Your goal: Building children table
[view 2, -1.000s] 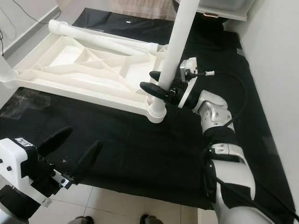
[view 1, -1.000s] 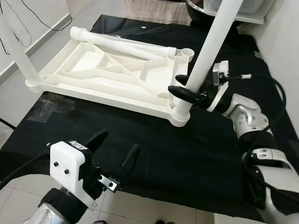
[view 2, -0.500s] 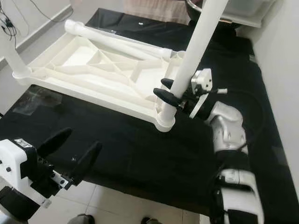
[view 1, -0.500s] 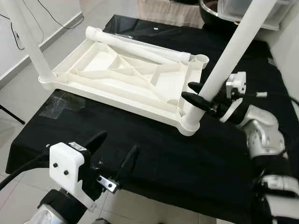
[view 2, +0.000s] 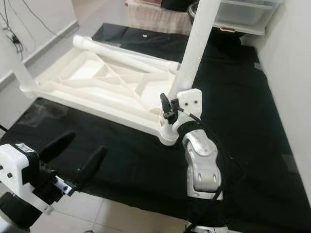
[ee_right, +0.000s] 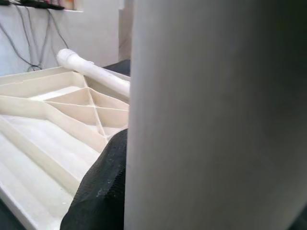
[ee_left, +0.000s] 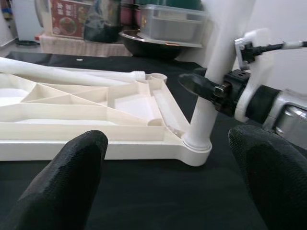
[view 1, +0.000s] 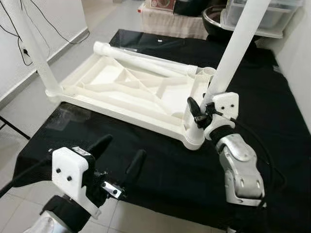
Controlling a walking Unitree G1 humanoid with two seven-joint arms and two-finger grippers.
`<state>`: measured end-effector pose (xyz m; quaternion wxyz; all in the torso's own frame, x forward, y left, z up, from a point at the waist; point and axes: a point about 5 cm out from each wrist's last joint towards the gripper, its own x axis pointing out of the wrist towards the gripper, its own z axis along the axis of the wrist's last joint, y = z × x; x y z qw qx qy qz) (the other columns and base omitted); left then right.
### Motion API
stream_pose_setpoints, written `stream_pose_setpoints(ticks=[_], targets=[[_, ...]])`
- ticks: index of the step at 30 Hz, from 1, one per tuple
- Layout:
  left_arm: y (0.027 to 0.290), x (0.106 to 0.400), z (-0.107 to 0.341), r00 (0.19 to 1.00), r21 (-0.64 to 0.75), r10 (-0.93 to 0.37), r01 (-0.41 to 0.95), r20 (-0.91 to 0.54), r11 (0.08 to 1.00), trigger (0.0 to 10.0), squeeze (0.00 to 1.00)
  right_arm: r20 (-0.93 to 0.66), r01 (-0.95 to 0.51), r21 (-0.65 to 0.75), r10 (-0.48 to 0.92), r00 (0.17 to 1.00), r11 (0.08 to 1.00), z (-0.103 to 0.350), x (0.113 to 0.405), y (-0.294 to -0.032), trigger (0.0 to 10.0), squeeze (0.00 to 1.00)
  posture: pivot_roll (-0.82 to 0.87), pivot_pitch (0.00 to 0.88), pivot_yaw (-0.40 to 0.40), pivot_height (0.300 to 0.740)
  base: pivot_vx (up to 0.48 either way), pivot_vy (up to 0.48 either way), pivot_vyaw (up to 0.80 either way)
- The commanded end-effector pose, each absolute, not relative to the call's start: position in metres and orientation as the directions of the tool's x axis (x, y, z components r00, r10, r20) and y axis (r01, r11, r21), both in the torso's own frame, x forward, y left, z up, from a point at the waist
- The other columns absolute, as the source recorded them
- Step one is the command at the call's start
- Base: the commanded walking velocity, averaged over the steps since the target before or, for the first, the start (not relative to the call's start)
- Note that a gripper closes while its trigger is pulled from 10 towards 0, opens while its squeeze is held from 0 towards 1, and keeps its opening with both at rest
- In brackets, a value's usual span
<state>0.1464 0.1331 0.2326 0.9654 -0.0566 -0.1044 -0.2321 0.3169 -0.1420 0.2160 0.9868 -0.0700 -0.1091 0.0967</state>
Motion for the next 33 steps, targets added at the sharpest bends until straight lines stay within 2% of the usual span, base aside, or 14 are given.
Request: stream_pose_setpoints(ticks=[1,2,3,4,6,7,13,18,21,22,24,25,26,33], targets=[[0.134,0.146,0.230,0.875,-0.068,-0.437,0.459,0.210,0.886,10.0,0.00,0.076,-0.098,-0.283,0.124,0.989,0.954,0.193,0.319,-0.156,0.0,0.00,0.19,0.213,-0.094,0.740,0.000,0.000,0.00],[0.133,0.146,0.230,0.874,-0.071,-0.439,0.462,0.209,0.884,10.0,0.00,0.063,-0.077,-0.286,0.098,0.993,0.955,0.197,0.318,-0.155,7.6,0.00,0.18,0.217,-0.091,0.740,0.000,0.000,0.00],[0.133,0.146,0.230,0.874,-0.071,-0.439,0.462,0.209,0.884,10.0,0.00,0.063,-0.077,-0.286,0.098,0.993,0.955,0.197,0.318,-0.155,7.6,0.00,0.18,0.217,-0.091,0.740,0.000,0.000,0.00],[0.133,0.146,0.230,0.873,-0.073,-0.441,0.463,0.209,0.883,10.0,0.00,0.061,-0.070,-0.278,0.090,0.994,0.958,0.199,0.319,-0.156,10.0,0.09,0.18,0.217,-0.091,0.740,0.000,0.000,0.00],[0.133,0.146,0.230,0.872,-0.074,-0.442,0.465,0.209,0.882,10.0,0.00,0.056,-0.082,-0.280,0.102,0.993,0.956,0.200,0.320,-0.156,10.0,0.09,0.18,0.217,-0.090,0.740,0.000,0.000,0.00],[0.132,0.146,0.230,0.872,-0.074,-0.443,0.465,0.208,0.882,10.0,0.00,0.072,-0.068,-0.265,0.090,0.993,0.962,0.205,0.322,-0.160,10.0,1.00,0.18,0.217,-0.091,0.740,0.000,0.000,0.00],[0.131,0.146,0.230,0.872,-0.076,-0.443,0.467,0.209,0.881,10.0,0.00,0.083,0.017,-0.285,0.007,0.996,0.958,0.212,0.329,-0.188,10.0,1.00,0.18,0.220,-0.092,0.740,0.000,0.000,0.00],[0.130,0.146,0.230,0.869,-0.087,-0.447,0.472,0.210,0.877,10.0,0.00,0.093,0.270,-0.378,-0.254,0.963,0.886,0.219,0.322,-0.258,10.0,1.00,0.16,0.223,-0.083,0.740,0.000,0.000,0.00],[0.130,0.146,0.230,0.869,-0.089,-0.448,0.474,0.209,0.876,10.0,0.00,0.085,0.294,-0.390,-0.284,0.955,0.872,0.219,0.319,-0.268,10.0,1.00,0.16,0.224,-0.083,0.740,0.000,0.000,0.00],[0.130,0.147,0.230,0.869,-0.089,-0.449,0.474,0.209,0.876,10.0,0.00,0.071,0.285,-0.395,-0.281,0.957,0.873,0.217,0.318,-0.268,10.0,0.95,0.16,0.222,-0.081,0.740,0.000,0.000,0.00],[0.130,0.147,0.230,0.869,-0.089,-0.449,0.474,0.209,0.876,10.0,0.00,0.071,0.285,-0.395,-0.281,0.957,0.873,0.217,0.318,-0.268,10.0,0.95,0.16,0.222,-0.081,0.740,0.000,0.000,0.00],[0.130,0.147,0.230,0.869,-0.089,-0.450,0.475,0.208,0.876,10.0,0.00,0.059,0.283,-0.400,-0.284,0.957,0.872,0.214,0.316,-0.268,10.0,0.59,0.16,0.222,-0.081,0.740,0.000,0.000,0.00],[0.130,0.147,0.231,0.869,-0.088,-0.449,0.474,0.208,0.876,10.0,0.00,0.031,0.287,-0.402,-0.300,0.953,0.870,0.207,0.312,-0.270,10.0,0.00,0.16,0.220,-0.083,0.740,0.000,0.000,0.00],[0.130,0.149,0.232,0.865,-0.069,-0.458,0.480,0.205,0.875,10.0,0.00,-0.049,0.242,-0.334,-0.273,0.961,0.911,0.186,0.297,-0.259,10.0,0.00,0.14,0.214,-0.081,0.740,0.000,0.000,0.00]])
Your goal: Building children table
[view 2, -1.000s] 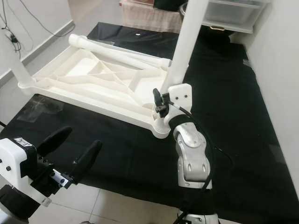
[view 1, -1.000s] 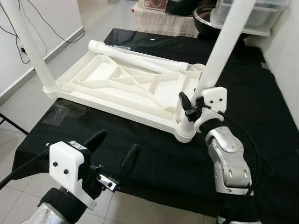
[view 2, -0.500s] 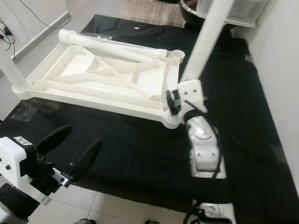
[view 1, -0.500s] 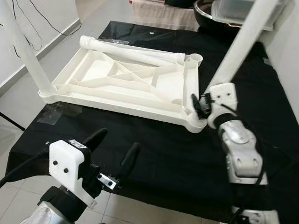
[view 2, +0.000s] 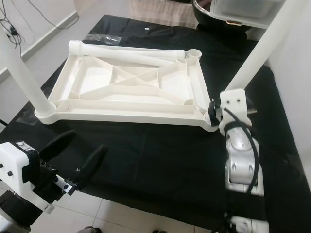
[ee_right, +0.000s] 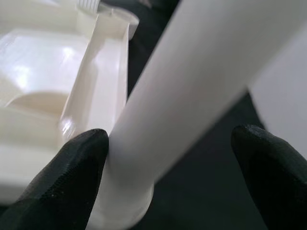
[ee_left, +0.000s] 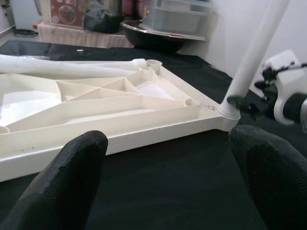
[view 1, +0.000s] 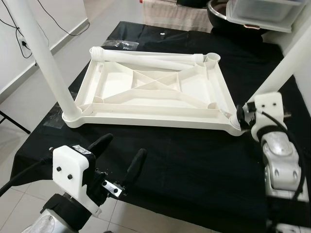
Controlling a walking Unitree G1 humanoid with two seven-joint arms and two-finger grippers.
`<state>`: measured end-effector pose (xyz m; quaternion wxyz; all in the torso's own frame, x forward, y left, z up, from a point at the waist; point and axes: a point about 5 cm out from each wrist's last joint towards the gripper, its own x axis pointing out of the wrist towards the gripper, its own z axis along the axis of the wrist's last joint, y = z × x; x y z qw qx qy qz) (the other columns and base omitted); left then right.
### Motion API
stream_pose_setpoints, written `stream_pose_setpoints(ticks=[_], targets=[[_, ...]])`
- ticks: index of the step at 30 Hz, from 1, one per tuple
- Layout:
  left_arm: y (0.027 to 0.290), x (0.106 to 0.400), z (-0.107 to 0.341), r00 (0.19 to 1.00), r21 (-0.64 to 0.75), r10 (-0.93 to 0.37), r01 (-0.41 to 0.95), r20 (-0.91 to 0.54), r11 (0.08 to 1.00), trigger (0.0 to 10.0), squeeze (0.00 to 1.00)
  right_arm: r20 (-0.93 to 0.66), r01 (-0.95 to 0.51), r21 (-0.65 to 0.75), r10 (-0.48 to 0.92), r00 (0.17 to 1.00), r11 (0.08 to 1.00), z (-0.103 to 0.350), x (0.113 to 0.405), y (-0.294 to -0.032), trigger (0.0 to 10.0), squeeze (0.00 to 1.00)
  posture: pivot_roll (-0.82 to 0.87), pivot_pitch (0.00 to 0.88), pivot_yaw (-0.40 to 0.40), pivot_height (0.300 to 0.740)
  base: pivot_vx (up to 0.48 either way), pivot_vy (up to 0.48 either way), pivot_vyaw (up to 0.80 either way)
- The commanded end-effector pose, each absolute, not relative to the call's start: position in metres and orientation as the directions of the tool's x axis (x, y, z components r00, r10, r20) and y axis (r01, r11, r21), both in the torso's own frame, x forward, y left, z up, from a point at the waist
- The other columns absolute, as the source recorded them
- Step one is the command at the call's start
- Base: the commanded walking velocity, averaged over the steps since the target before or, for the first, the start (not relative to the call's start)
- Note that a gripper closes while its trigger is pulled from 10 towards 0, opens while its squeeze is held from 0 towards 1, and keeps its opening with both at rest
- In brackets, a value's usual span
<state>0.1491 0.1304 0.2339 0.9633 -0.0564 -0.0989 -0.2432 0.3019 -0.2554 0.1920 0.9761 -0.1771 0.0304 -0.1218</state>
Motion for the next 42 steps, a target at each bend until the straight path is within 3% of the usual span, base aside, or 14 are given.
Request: stream_pose_setpoints(ticks=[1,8,9,15,27,42], targets=[[0.131,0.151,0.234,0.865,-0.065,-0.457,0.478,0.209,0.876,10.0,0.00,-0.061,0.225,-0.325,-0.258,0.964,0.918,0.182,0.293,-0.256,10.0,0.00,0.14,0.213,-0.079,0.740,0.000,0.000,0.00],[0.139,0.167,0.230,0.878,-0.019,-0.438,0.450,0.193,0.893,10.0,0.00,-0.127,0.016,-0.184,-0.040,0.991,0.983,0.160,0.266,-0.220,10.0,0.00,0.11,0.194,-0.073,0.740,0.000,0.000,0.00],[0.141,0.173,0.227,0.886,-0.020,-0.429,0.439,0.177,0.898,10.0,0.00,-0.121,-0.066,-0.140,0.049,0.991,0.988,0.158,0.261,-0.206,10.0,0.00,0.10,0.184,-0.070,0.740,0.000,0.000,0.00],[0.142,0.198,0.204,0.913,-0.020,-0.398,0.401,0.089,0.916,10.0,0.00,-0.021,-0.252,-0.012,0.252,0.968,0.968,0.160,0.252,-0.171,10.0,0.00,0.09,0.159,-0.070,0.740,0.000,0.000,0.00],[0.125,0.227,0.165,0.920,-0.012,-0.392,0.392,-0.010,0.920,10.0,0.00,0.001,-0.263,-0.062,0.263,0.965,0.963,0.150,0.263,-0.163,10.0,0.00,0.08,0.107,-0.055,0.740,0.000,0.000,0.00],[0.111,0.239,0.134,0.914,-0.025,-0.403,0.403,-0.048,0.915,10.0,0.00,0.052,-0.210,-0.078,0.214,0.975,0.975,0.149,0.276,-0.166,10.0,0.00,0.07,0.084,-0.040,0.740,0.000,0.480,0.00]])
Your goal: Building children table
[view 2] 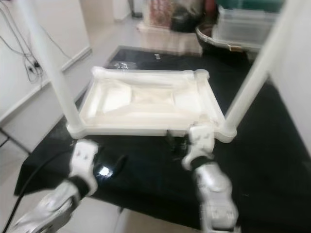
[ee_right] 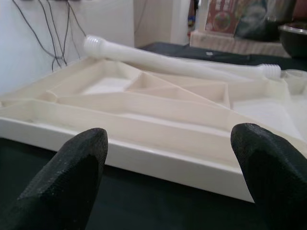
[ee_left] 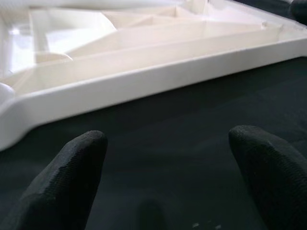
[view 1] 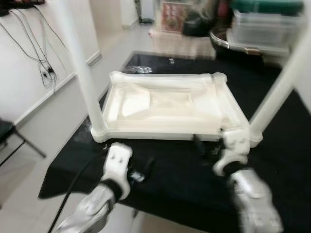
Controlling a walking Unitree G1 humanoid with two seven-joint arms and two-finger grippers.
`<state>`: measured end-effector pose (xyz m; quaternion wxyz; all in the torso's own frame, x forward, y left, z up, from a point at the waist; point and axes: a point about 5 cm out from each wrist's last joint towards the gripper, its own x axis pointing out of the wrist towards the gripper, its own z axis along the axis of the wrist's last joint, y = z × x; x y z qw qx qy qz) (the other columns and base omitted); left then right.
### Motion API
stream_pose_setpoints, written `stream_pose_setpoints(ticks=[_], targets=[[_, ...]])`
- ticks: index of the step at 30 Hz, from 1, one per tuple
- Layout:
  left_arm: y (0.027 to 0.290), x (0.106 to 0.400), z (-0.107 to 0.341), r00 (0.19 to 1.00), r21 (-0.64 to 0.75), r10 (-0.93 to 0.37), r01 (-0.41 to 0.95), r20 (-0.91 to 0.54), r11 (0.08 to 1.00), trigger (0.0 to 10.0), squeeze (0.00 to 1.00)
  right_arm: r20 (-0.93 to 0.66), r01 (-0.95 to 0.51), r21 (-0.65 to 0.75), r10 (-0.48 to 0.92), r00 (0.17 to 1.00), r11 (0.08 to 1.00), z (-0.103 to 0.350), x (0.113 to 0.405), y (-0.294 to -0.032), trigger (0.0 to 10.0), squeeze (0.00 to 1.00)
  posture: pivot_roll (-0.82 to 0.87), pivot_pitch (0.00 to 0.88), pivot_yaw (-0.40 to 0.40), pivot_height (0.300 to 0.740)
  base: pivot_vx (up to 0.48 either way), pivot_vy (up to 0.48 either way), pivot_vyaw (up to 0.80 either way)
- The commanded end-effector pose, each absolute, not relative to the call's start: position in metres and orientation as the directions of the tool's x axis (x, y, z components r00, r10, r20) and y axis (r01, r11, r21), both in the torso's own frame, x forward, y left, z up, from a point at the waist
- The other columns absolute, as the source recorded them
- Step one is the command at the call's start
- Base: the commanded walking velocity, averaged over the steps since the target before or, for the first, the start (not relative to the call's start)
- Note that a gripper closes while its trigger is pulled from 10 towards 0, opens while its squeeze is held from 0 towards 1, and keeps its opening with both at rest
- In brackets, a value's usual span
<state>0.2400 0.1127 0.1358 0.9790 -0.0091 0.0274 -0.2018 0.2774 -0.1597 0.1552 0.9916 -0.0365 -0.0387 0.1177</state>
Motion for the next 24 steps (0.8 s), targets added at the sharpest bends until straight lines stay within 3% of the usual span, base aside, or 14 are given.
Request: stream_pose_setpoints(ticks=[1,24], targets=[[0.1111,0.2392,0.1337,0.914,-0.025,-0.404,0.403,-0.048,0.915,10.0,0.00,0.054,-0.210,-0.076,0.214,0.975,0.975,0.1491,0.2763,-0.1659,10.0,0.00,0.07,0.084,-0.040,0.740,0.000,0.480,0.00],[0.1109,0.2347,0.1262,0.890,-0.030,-0.455,0.454,-0.024,0.890,10.0,0.00,0.041,-0.202,-0.132,0.209,0.977,0.970,0.1440,0.2711,-0.1655,10.0,0.00,0.05,0.084,-0.039,0.740,0.000,0.480,0.00]])
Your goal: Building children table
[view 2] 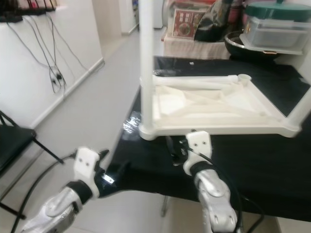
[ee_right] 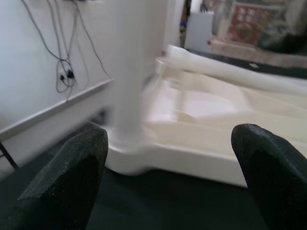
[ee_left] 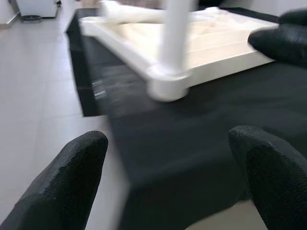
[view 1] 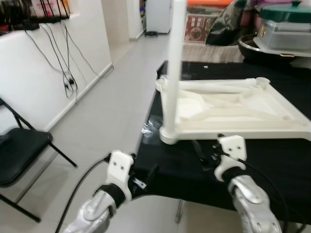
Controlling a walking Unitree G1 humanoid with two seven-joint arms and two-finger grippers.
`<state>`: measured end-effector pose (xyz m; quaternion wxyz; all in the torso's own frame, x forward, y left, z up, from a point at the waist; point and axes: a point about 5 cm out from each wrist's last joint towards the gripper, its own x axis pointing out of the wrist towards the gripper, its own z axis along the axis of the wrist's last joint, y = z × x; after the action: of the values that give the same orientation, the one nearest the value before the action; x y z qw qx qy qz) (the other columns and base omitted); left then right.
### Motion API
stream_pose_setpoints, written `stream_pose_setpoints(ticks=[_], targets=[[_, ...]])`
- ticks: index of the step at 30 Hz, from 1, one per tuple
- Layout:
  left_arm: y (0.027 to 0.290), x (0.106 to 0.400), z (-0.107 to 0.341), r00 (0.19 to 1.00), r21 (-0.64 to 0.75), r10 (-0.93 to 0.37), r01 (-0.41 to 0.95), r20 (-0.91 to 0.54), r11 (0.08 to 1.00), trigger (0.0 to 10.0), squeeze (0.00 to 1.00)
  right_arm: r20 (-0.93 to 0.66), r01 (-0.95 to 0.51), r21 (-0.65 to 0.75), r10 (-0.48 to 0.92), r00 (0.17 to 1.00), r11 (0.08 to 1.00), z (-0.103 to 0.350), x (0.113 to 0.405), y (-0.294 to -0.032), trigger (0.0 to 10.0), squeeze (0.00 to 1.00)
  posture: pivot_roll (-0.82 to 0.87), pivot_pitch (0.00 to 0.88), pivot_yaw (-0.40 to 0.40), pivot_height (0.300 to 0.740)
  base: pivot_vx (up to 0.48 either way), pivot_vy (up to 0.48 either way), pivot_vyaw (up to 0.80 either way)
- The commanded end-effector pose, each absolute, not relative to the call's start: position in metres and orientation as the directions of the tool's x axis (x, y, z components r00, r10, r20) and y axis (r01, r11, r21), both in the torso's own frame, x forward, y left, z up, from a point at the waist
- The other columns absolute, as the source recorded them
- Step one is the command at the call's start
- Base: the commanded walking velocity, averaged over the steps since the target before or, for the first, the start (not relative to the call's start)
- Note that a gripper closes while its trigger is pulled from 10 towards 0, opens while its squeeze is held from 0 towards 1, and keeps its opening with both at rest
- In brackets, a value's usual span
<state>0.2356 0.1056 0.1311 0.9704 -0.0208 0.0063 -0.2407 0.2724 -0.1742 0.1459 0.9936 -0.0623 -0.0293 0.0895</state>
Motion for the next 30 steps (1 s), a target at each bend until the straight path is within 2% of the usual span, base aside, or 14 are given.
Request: stream_pose_setpoints(ticks=[1,17,30], targets=[[0.111,0.234,0.125,0.890,-0.030,-0.456,0.455,-0.026,0.890,10.0,0.00,0.039,-0.206,-0.135,0.213,0.976,0.969,0.144,0.270,-0.165,10.0,0.00,0.05,0.084,-0.039,0.740,0.000,0.480,0.00],[0.116,0.231,0.121,0.897,-0.044,-0.440,0.439,-0.037,0.897,10.0,0.00,0.040,-0.278,-0.163,0.288,0.957,0.947,0.145,0.264,-0.154,10.0,0.00,0.06,0.083,-0.039,0.740,0.000,0.473,0.00],[0.118,0.232,0.120,0.897,-0.073,-0.440,0.438,-0.025,0.896,10.0,0.00,0.032,-0.282,-0.165,0.291,0.956,0.945,0.143,0.267,-0.150,10.0,0.00,0.06,0.068,-0.038,0.740,0.000,0.000,0.00]])
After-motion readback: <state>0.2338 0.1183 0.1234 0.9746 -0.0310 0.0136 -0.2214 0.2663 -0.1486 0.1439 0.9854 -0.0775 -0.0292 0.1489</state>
